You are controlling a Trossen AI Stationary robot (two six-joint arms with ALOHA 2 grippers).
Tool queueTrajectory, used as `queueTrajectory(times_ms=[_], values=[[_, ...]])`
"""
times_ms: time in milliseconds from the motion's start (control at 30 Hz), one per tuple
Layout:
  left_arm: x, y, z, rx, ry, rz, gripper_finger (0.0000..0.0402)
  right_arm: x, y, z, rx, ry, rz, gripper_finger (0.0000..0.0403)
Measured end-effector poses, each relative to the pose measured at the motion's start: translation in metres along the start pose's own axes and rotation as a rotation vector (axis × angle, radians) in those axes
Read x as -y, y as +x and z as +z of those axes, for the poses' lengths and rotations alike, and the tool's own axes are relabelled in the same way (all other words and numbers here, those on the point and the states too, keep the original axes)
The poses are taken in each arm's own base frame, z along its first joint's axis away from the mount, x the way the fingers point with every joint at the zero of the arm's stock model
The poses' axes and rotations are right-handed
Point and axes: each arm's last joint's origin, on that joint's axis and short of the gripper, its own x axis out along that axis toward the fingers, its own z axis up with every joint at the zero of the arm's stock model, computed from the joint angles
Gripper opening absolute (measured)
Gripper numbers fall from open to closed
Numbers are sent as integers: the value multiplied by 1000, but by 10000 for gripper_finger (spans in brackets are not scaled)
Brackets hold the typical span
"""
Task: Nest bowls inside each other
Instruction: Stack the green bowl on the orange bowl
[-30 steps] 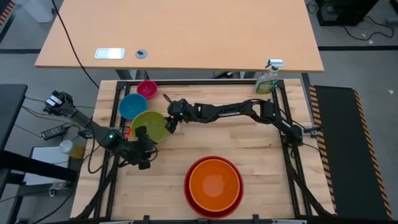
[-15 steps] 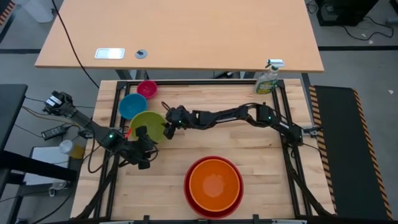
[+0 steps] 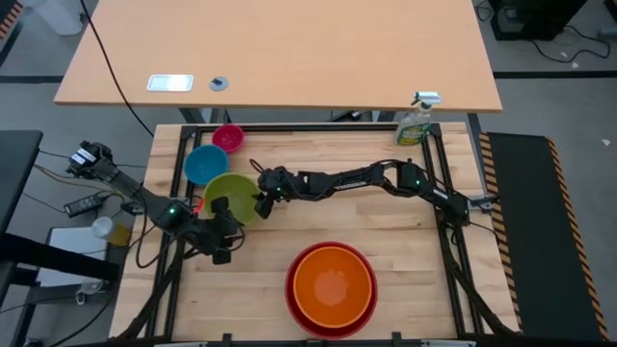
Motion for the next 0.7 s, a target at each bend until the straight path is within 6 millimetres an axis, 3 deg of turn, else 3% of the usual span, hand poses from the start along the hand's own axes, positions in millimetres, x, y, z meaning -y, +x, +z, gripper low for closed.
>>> queueTrajectory(times_ms=[200,533,700], values=[[0,-5,6,-6,2,-6,157,-1,0,0,0,-2,2,150],[0,-5,4,-28,9,-8,157,-1,0,-1,-11,-19,3,54],[-2,-5,2,-49,19,0,157,-2,-1,1,2,-26,10,39]])
